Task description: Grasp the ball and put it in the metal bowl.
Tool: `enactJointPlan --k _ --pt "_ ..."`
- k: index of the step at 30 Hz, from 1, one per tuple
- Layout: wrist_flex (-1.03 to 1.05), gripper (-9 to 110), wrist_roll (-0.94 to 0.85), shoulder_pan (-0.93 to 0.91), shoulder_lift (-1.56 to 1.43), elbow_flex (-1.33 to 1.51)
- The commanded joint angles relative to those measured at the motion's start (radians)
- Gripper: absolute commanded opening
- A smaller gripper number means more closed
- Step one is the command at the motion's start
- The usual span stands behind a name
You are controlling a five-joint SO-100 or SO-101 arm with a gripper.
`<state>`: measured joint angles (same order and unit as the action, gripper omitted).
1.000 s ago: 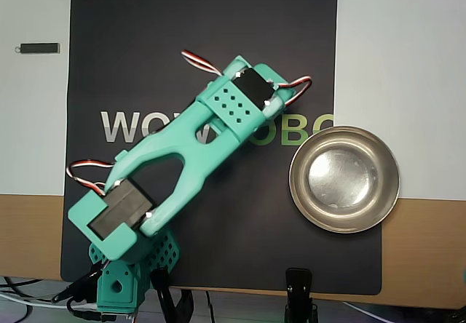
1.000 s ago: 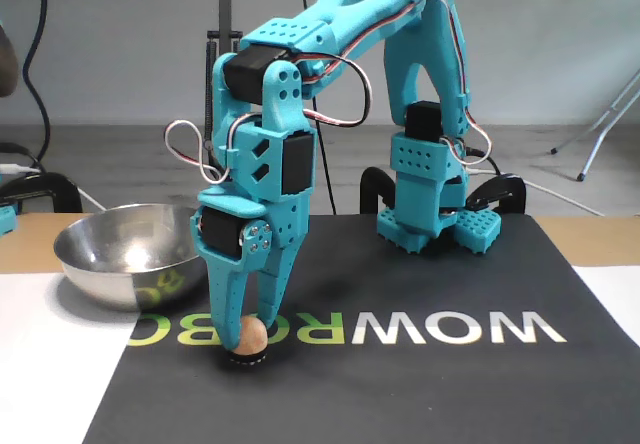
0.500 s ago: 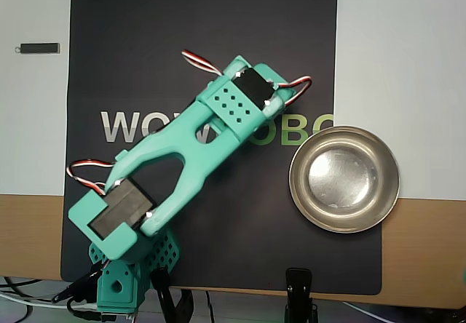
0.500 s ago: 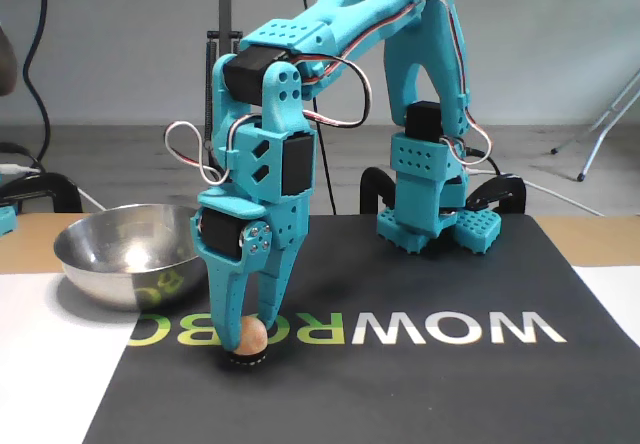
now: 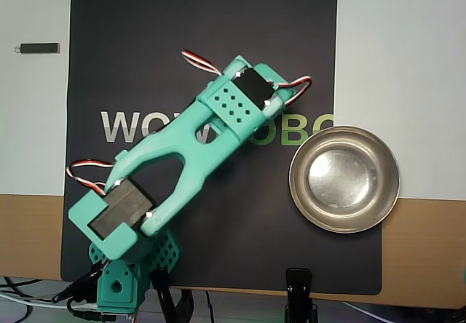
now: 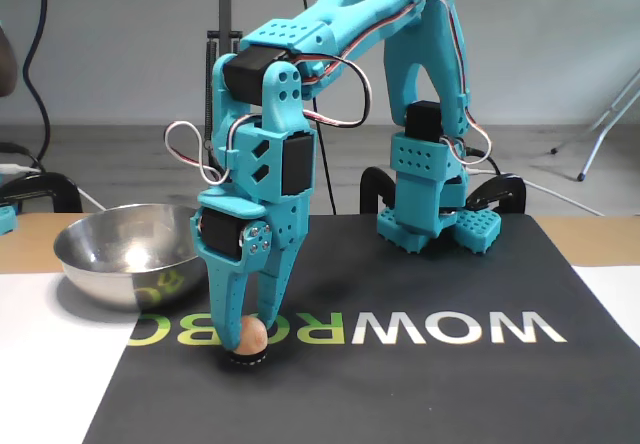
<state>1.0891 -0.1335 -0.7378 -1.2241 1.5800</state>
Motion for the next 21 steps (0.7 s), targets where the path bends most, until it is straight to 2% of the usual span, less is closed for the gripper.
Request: enactJointPlan --k 1,3,5,21 --pt "-0.002 25 -0.006 -0.003 0.0 -0.011" --pt "-0.002 18 -0.006 -0.003 -0.002 -0.012" --pt "-0.002 15 -0.006 -0.003 -0.003 -0.011" --pt "0.0 16 -0.005 -0.014 -0.015 -0.014"
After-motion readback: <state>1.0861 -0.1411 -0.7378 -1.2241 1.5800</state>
